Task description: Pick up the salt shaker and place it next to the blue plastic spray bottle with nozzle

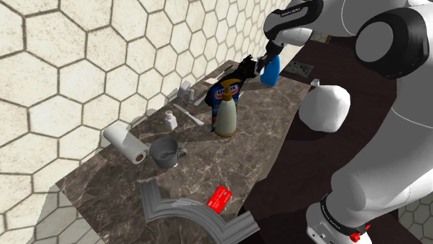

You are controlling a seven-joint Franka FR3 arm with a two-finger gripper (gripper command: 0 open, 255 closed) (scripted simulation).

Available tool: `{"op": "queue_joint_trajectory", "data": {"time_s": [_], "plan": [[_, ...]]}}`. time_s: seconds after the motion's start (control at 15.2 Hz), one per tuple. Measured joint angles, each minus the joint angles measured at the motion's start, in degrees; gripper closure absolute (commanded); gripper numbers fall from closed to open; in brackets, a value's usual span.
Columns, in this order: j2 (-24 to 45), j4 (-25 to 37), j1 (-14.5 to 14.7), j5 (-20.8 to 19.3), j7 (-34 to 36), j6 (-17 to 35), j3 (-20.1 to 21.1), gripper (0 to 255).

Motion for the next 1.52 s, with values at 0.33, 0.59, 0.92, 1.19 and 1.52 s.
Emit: {"op": "queue_joint_trajectory", "data": {"time_s": [0.33,0.59,0.92,1.19,1.52], "plan": [[1.3,-2.0,-0.1,0.9,-1.2,3.2,0.2,255],[2.7,-3.2,-0.2,1.8,-2.3,5.7,0.5,255],[4.6,-4.8,-0.3,2.9,-3.6,9.0,0.9,255],[6.3,-5.5,-0.4,3.8,-4.7,11.4,1.3,255],[8.0,-6.0,-0.6,4.7,-5.7,13.5,1.7,255]]}}
